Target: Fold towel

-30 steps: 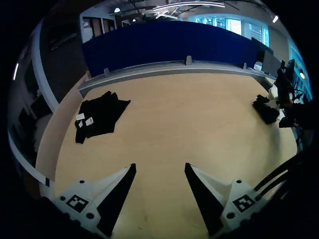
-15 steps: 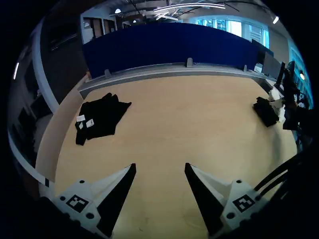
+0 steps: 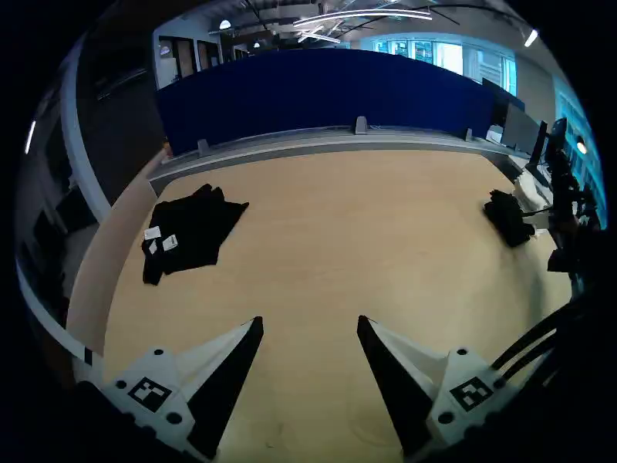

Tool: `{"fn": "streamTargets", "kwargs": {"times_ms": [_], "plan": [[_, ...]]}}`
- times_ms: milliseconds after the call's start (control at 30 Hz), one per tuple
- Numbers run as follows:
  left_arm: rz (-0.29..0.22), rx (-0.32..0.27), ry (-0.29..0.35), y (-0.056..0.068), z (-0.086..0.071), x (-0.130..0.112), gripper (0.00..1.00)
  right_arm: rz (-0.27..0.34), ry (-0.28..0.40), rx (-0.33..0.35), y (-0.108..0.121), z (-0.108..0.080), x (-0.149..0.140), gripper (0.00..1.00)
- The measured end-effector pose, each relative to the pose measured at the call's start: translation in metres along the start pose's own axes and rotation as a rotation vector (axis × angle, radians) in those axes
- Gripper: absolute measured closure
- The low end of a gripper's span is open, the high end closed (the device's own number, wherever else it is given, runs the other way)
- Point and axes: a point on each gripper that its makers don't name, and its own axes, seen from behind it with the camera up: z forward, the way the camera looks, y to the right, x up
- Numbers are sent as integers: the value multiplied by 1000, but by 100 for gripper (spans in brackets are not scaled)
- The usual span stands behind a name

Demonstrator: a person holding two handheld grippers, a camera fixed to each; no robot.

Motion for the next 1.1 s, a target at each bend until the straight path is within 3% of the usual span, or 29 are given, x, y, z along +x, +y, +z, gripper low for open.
{"fn": "streamTargets", "kwargs": {"times_ms": [200, 400, 900, 1100], "plan": [[5, 6, 2, -2, -4, -1, 10, -22, -52, -21, 8, 5, -23, 26], [-1, 9, 6, -5, -9, -1, 10, -23, -66, -23, 12, 8, -26, 26], [-11, 12, 25, -6, -11, -2, 10, 1, 14, -13, -2, -10, -5, 25], [-28, 12, 49, -7, -11, -1, 10, 10, 122, -15, -19, -33, 22, 25]]}}
